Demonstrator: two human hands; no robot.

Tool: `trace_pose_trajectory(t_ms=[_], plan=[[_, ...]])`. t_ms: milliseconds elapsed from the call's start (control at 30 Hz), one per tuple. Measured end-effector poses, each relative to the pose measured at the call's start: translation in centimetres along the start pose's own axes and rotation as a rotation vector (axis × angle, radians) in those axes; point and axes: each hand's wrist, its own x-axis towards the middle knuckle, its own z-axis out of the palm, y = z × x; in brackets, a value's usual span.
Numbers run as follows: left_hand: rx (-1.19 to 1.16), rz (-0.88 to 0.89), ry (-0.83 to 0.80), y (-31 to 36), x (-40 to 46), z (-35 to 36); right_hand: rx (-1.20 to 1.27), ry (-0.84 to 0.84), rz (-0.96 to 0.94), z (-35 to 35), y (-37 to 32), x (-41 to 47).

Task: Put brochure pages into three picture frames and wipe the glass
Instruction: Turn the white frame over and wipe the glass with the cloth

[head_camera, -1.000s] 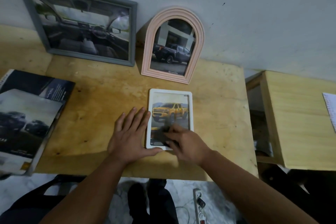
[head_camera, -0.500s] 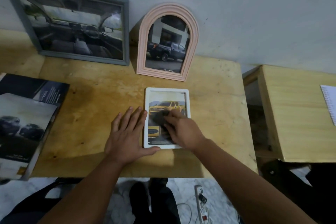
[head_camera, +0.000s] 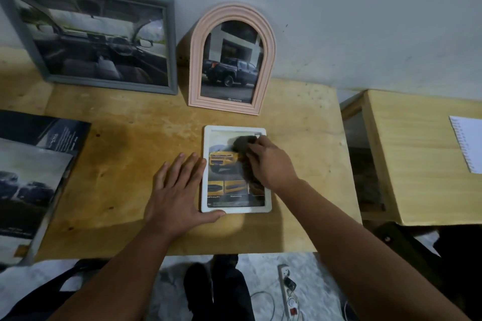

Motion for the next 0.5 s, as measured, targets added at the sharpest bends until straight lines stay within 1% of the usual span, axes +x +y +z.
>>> trace_pose_trajectory(t_ms=[67, 133, 233, 267, 300, 333, 367, 400, 433, 467, 500], plan=[[-0.004, 0.002, -0.001, 0.0, -0.1, 0.0, 0.035, -0.030, -0.026, 0.4, -0.3, -2.0], [-0.008, 0.006, 0.004, 0.0, -0.2, 0.0, 0.071, -0.110, -0.088, 0.4, -0.5, -4.2], [-0.014, 0.000, 0.010, 0.1, -0.3, -0.2, 0.207, -0.404, -0.176, -0.5, -1.1, -6.0], [-0.012, 0.002, 0.010, 0.1, -0.3, -0.2, 0.276, -0.472, -0.144, -1.1, -0.9, -5.4], [-0.011, 0.003, 0.010, 0.1, -0.3, -0.3, 0.354, -0.469, -0.079, -1.8, -0.8, -4.4], [-0.012, 0.004, 0.013, 0.1, -0.2, -0.3, 0.416, -0.384, 0.014, -2.4, -0.3, -3.0], [-0.014, 0.003, 0.015, 0.1, -0.2, -0.3, 0.427, -0.238, 0.097, -2.7, 0.3, -1.5], [-0.015, 0.001, 0.014, 0.1, -0.2, -0.3, 0.382, -0.090, 0.145, -2.9, 0.8, -0.1], [-0.013, -0.002, 0.011, 0.1, -0.1, -0.3, 0.298, 0.009, 0.156, -2.8, 1.0, 1.1], [-0.010, -0.001, 0.009, 0.2, -0.1, -0.2, 0.198, 0.047, 0.148, -2.3, 0.9, 1.7], [-0.012, 0.001, 0.011, 0.2, -0.1, -0.2, 0.117, 0.051, 0.138, -1.5, 0.5, 1.7]])
